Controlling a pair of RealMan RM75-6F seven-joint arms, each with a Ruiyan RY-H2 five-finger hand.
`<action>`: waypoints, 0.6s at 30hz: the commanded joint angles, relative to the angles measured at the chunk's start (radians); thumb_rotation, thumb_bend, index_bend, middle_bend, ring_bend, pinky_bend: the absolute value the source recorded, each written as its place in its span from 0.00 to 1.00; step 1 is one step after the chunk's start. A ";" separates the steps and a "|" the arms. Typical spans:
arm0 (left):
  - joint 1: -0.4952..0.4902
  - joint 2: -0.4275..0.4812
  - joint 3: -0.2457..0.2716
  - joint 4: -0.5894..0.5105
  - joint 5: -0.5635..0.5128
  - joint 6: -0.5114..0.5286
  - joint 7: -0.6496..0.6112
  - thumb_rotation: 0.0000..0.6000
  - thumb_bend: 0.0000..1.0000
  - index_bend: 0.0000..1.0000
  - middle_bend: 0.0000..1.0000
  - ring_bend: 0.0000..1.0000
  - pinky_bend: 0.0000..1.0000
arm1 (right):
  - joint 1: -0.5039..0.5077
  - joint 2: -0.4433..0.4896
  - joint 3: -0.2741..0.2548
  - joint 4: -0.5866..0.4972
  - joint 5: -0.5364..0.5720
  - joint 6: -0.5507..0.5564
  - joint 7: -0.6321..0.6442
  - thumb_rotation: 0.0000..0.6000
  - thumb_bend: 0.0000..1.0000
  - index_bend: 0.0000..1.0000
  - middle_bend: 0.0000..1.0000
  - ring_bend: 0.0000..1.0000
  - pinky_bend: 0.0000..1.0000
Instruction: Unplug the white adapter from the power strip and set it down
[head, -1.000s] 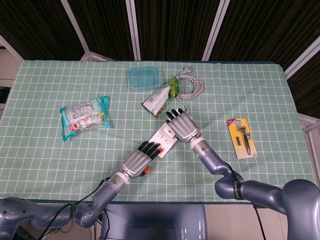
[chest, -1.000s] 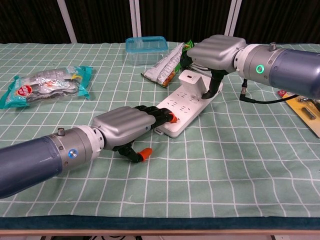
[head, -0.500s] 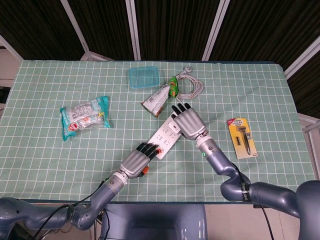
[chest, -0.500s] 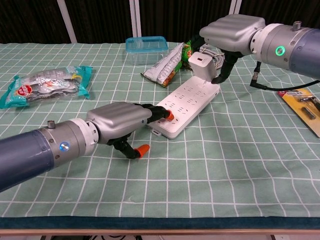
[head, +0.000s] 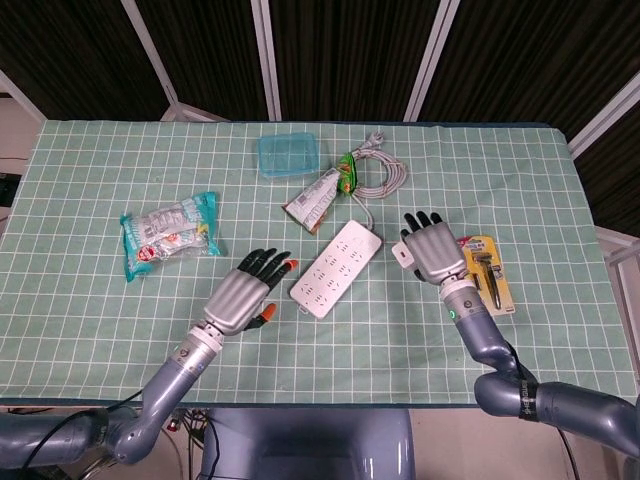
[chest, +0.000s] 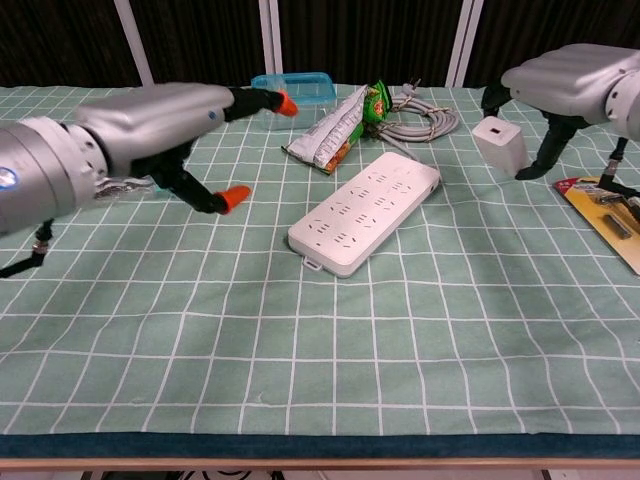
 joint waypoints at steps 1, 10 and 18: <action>0.051 0.092 0.001 -0.069 0.038 0.064 -0.029 1.00 0.33 0.10 0.05 0.02 0.10 | -0.022 0.011 -0.017 -0.013 0.038 0.029 -0.036 1.00 0.63 0.44 0.16 0.11 0.22; 0.177 0.262 0.055 -0.144 0.104 0.188 -0.112 1.00 0.25 0.10 0.04 0.02 0.10 | -0.077 0.010 -0.046 -0.054 0.075 0.135 -0.087 1.00 0.50 0.00 0.00 0.00 0.08; 0.313 0.349 0.127 -0.138 0.174 0.315 -0.232 1.00 0.22 0.10 0.04 0.02 0.10 | -0.193 0.049 -0.095 -0.137 -0.080 0.286 0.047 1.00 0.48 0.00 0.00 0.00 0.00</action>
